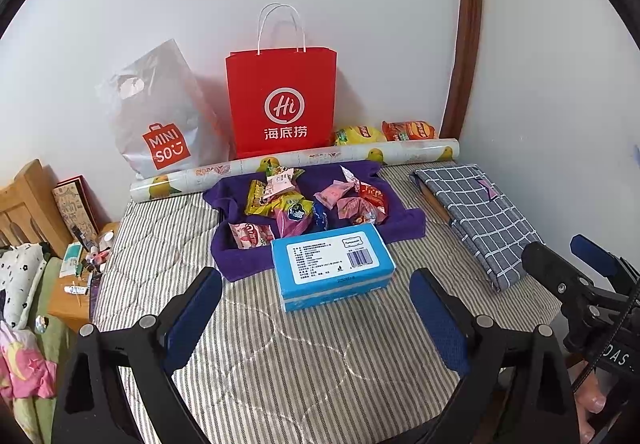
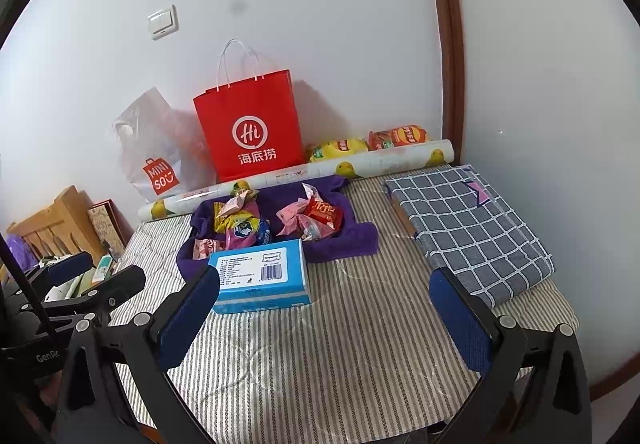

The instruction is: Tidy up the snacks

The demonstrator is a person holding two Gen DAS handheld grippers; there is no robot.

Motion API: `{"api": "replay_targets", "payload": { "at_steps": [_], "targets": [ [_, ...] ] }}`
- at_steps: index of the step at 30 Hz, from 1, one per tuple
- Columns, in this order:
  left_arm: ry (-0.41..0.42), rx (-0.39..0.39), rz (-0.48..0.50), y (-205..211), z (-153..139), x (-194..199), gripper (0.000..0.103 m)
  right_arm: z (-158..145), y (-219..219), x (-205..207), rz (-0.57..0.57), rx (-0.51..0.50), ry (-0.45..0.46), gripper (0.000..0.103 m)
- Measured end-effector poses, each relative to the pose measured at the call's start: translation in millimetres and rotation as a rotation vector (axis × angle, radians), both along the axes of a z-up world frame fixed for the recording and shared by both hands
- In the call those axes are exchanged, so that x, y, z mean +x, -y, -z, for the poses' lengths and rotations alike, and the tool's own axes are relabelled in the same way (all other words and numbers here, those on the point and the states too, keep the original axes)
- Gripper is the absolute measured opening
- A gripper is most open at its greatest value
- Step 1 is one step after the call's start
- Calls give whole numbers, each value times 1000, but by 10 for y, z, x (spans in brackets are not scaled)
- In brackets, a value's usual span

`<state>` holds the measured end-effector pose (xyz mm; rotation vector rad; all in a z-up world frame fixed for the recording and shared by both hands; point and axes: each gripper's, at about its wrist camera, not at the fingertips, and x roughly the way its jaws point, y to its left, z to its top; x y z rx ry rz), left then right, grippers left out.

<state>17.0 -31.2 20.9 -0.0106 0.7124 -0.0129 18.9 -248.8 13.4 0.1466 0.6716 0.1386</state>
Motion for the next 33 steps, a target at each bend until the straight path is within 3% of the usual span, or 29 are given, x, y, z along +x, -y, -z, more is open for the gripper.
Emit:
{"api": "replay_targets", "payload": {
  "at_steps": [33],
  "targets": [
    [-6,-14,-4,-51,33,-14,95,20,-109,-17,-10,-10,2,103]
  ]
}}
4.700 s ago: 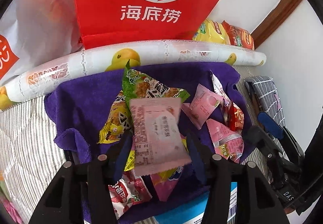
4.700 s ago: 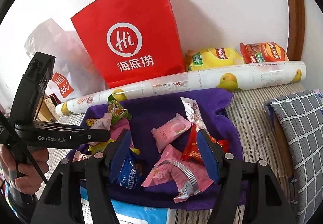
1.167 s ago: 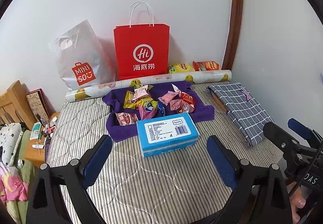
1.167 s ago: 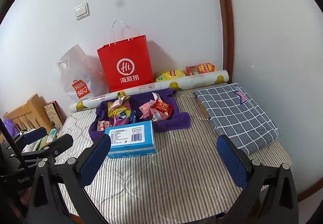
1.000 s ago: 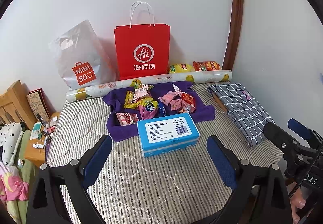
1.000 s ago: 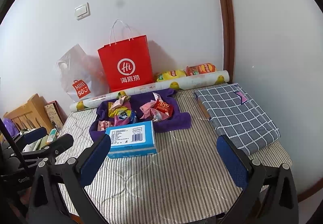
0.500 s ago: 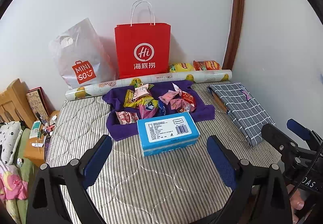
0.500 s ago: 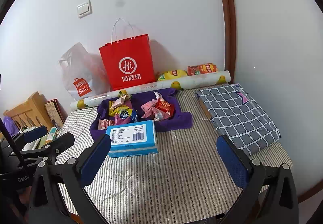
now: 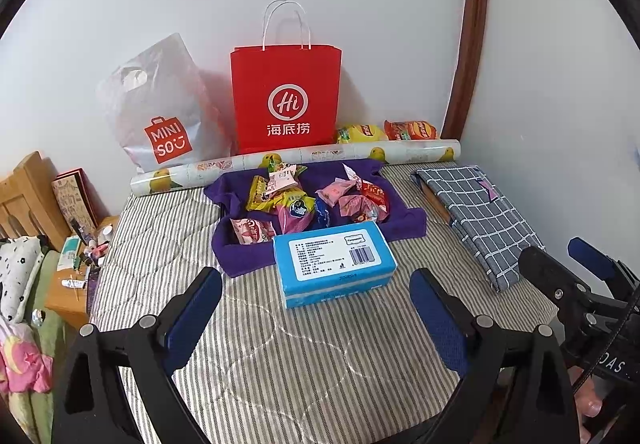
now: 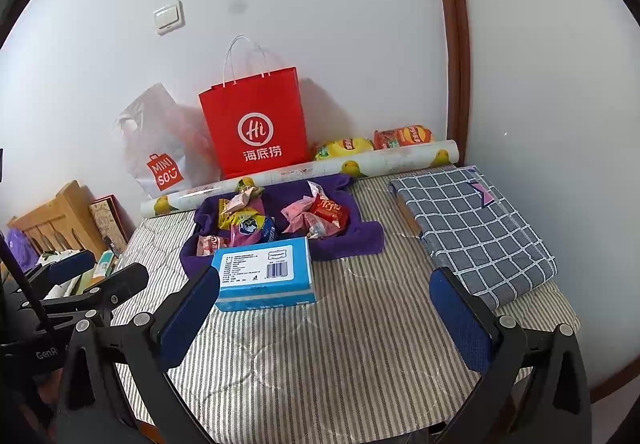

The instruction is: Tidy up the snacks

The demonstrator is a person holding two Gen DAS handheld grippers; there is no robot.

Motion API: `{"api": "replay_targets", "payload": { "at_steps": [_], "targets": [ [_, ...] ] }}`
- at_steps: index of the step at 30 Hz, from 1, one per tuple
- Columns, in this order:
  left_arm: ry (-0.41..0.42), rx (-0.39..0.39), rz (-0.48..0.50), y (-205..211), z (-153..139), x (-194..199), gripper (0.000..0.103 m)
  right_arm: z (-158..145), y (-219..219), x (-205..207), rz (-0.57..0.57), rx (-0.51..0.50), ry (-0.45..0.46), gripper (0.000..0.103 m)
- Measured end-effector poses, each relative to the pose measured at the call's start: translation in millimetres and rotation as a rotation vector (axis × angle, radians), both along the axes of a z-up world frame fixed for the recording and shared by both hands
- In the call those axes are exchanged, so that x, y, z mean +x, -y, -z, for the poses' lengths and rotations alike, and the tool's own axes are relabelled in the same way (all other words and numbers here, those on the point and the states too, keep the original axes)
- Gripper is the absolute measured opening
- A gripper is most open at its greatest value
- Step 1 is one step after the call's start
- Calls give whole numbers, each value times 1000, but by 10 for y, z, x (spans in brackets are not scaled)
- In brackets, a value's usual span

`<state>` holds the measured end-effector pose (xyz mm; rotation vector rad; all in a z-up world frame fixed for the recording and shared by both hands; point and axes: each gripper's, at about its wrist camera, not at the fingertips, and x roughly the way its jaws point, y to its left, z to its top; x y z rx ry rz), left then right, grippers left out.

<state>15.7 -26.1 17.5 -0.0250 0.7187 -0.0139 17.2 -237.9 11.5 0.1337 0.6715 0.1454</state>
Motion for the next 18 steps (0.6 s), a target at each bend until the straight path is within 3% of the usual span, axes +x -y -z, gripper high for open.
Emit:
{"api": "replay_targets", "payload": {
  "at_steps": [18],
  "targets": [
    [2,-7,-10,-48,11,-30,95,-5,-65,-41,-21,-8,8,103]
  ]
}}
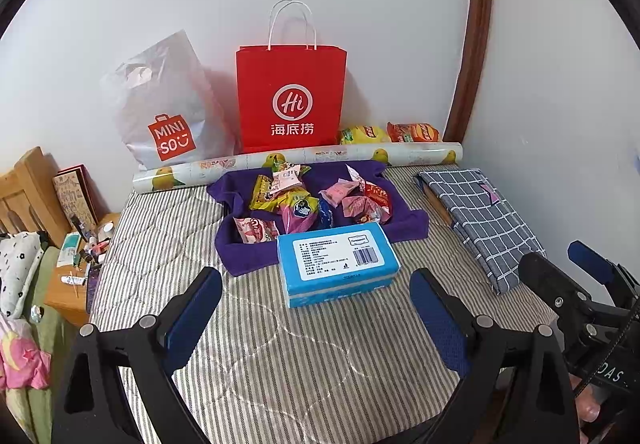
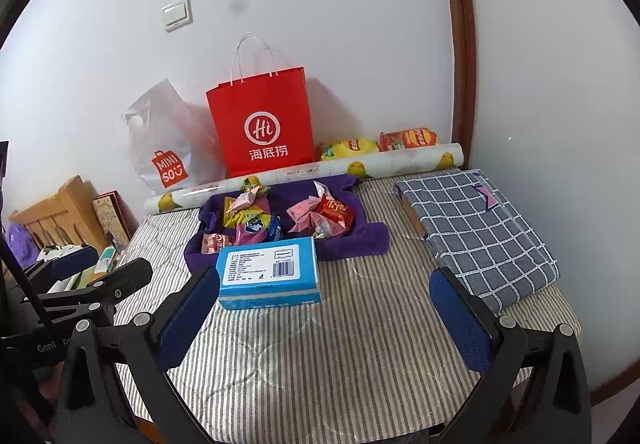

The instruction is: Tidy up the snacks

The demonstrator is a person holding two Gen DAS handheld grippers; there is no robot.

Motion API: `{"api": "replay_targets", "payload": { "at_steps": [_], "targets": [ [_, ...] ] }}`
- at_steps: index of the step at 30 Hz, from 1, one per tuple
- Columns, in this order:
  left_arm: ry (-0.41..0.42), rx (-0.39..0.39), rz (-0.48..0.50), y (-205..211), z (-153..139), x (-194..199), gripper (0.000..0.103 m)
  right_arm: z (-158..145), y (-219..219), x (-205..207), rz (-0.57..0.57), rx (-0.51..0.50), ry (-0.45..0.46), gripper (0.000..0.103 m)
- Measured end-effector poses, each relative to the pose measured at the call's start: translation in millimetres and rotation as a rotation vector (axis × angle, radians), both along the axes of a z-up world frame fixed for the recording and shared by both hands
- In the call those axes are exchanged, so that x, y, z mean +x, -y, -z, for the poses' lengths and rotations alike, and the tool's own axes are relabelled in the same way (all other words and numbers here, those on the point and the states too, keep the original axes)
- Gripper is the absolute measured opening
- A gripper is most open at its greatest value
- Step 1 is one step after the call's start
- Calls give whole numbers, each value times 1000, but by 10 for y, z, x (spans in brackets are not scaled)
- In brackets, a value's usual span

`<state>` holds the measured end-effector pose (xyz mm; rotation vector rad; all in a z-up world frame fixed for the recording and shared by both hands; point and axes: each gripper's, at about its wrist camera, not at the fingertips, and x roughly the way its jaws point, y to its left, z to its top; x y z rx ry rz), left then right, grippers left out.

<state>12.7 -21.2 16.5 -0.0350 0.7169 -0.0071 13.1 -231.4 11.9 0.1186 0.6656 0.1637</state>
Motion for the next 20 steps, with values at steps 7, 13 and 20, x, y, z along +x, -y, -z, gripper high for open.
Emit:
{"api": "replay_targets", "payload": {
  "at_steps": [7,13,20],
  "targets": [
    [1,-7,-7,-15,4,-17,95,-17,-16,-11,-9,0,5,103],
    [-3,-15,-9,-26,-2,3,95,-35,-26,-30,-17,-1,10,103],
    [-5,-21,-19,-40,18,40,95,-25,-55,-11,-32,5,11,103]
  ]
}}
